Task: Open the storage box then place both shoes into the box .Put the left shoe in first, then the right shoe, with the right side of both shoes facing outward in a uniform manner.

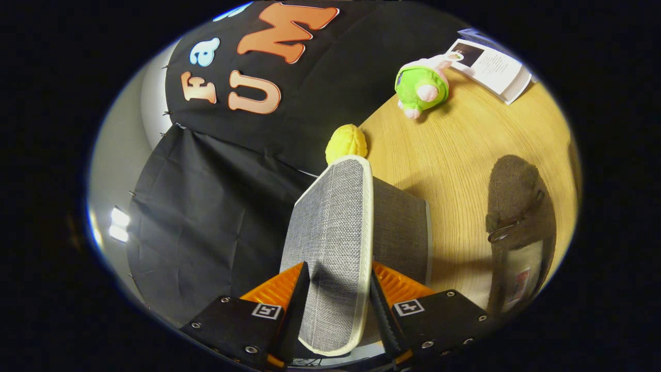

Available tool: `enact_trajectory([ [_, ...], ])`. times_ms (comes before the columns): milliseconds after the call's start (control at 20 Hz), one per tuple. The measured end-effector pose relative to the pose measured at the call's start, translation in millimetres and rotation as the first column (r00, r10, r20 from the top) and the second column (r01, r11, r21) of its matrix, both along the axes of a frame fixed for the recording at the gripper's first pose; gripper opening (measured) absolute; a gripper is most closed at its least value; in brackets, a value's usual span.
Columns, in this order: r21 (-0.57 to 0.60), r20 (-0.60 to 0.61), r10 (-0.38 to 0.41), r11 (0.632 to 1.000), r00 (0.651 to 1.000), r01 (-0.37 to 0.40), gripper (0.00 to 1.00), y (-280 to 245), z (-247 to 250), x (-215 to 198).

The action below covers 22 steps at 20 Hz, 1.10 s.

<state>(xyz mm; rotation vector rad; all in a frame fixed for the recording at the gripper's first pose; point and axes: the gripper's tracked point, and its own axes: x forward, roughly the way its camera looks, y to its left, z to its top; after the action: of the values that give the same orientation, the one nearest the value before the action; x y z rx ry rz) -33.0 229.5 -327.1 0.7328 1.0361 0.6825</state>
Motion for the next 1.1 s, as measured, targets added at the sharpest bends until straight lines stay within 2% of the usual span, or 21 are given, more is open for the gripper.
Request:
enact_trajectory([
  [50,0.012,0.010,-0.016,1.000,1.000,0.015,0.54,-2,8,1],
  [200,0.013,0.048,-0.047,0.999,0.998,0.047,0.35,-6,25,7],
  [250,-0.022,0.070,-0.053,0.998,0.996,0.054,0.21,-8,25,11],
  [350,-0.056,0.108,-0.055,0.997,0.993,0.061,0.03,-4,36,13],
  [600,0.004,0.174,-0.027,1.000,0.984,0.027,0.03,29,99,17],
  [850,-0.110,0.276,0.071,0.993,0.959,-0.042,0.03,63,139,13],
  [1100,-0.137,0.321,0.108,0.988,0.941,-0.067,0.03,103,165,12],
])
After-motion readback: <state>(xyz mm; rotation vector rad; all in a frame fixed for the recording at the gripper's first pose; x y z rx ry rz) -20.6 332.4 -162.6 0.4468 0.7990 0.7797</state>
